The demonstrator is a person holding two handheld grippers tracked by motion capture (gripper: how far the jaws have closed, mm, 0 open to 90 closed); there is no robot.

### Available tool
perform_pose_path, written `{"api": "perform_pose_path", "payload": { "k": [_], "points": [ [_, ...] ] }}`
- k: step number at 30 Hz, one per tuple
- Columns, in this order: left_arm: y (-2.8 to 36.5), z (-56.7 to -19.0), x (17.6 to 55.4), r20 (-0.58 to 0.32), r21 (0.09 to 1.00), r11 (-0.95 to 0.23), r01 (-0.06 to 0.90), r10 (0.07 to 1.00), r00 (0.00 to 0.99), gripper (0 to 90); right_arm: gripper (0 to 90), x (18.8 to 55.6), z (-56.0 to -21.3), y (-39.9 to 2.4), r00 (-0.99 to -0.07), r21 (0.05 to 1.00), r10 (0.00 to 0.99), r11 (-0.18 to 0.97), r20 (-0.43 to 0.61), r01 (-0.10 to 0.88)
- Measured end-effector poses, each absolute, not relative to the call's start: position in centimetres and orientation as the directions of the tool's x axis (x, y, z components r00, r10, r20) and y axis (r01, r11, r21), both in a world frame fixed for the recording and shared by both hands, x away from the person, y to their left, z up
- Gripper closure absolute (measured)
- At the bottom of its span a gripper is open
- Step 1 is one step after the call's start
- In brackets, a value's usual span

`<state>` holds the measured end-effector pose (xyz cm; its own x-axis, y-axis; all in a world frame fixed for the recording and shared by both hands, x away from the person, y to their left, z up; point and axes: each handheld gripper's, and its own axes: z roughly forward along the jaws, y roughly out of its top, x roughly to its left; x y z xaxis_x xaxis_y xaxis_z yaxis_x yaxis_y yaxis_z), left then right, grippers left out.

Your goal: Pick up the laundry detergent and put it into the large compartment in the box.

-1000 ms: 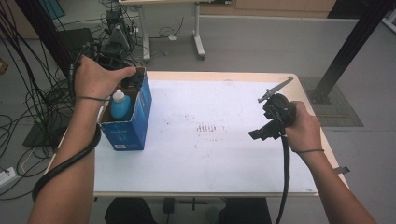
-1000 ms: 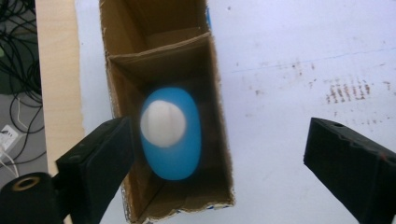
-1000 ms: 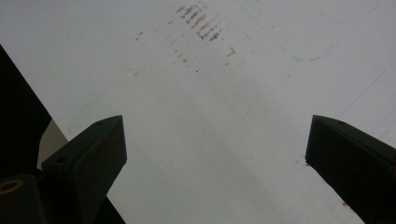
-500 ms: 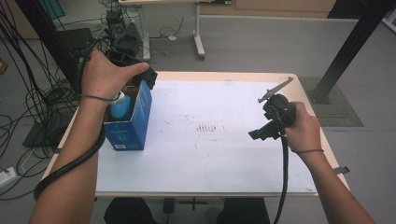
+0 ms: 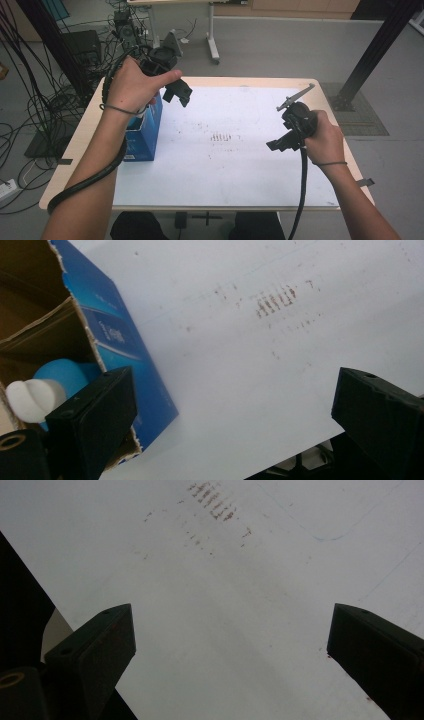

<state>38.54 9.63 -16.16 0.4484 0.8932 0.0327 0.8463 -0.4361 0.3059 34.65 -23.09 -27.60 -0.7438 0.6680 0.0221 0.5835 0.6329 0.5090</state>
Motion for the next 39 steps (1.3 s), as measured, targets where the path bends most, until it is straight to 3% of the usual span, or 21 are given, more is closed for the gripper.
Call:
{"api": "perform_pose_path", "payload": {
  "k": [19,39],
  "points": [
    [6.4,-20.1,37.9,0.015,0.278,-0.512,0.813,0.848,0.530,5.4,5.4,34.6,-28.0,-23.2,-0.740,0.504,0.672,0.629,0.029,0.591],
    [4.3,-27.6,37.8,-0.006,0.207,-0.556,0.805,0.822,0.569,6.0,5.3,34.7,-28.3,-23.2,-0.741,0.497,0.670,0.634,0.030,0.593]
  ]
}}
